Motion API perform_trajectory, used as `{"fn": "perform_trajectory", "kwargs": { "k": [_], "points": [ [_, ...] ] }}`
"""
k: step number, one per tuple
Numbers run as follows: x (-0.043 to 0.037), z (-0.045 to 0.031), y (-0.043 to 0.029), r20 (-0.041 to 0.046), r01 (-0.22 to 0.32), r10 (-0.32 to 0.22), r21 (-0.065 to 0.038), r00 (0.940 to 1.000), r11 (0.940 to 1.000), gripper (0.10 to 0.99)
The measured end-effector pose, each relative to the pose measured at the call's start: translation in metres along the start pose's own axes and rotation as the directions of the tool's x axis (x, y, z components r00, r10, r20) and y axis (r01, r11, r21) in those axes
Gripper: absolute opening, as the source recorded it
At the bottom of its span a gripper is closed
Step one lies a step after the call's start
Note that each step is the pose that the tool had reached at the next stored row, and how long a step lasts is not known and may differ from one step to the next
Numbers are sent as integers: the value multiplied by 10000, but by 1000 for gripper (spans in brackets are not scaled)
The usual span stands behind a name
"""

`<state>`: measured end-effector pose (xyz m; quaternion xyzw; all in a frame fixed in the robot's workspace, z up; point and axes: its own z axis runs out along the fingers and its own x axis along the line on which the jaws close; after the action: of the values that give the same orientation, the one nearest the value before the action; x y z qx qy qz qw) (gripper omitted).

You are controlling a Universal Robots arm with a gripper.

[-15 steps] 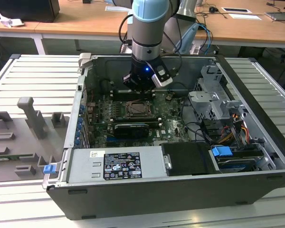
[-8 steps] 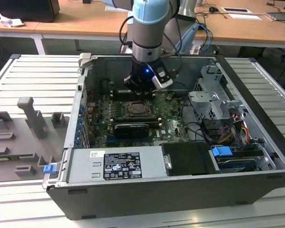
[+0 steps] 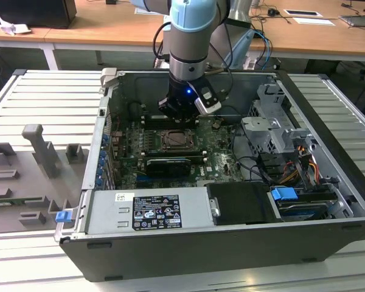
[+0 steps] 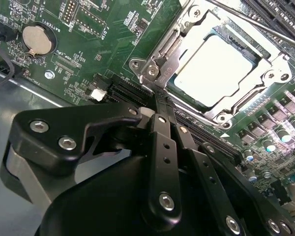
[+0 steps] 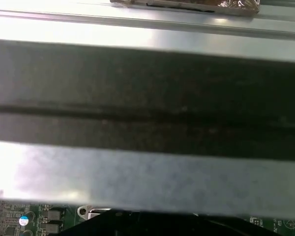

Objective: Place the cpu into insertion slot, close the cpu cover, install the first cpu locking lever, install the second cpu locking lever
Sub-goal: 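Install the first cpu locking lever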

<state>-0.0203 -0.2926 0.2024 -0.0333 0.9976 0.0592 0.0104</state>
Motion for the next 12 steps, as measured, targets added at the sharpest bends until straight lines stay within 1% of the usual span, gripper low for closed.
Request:
{"fn": "perform_trajectory", "kwargs": {
  "k": [1, 4, 8, 10, 12],
  "points": [
    [-2, 8, 3, 11, 0, 0, -18, 10000, 10000, 106],
    [0, 13, -1, 0, -5, 5, 8, 10000, 10000, 106],
    [-1, 15, -1, -1, -6, 6, 10, 10000, 10000, 106],
    [-2, -12, 2, 5, -5, 5, 6, 10000, 10000, 106],
    [-3, -59, 7, 0, -5, 5, 9, 10000, 10000, 106]
  ]
}}
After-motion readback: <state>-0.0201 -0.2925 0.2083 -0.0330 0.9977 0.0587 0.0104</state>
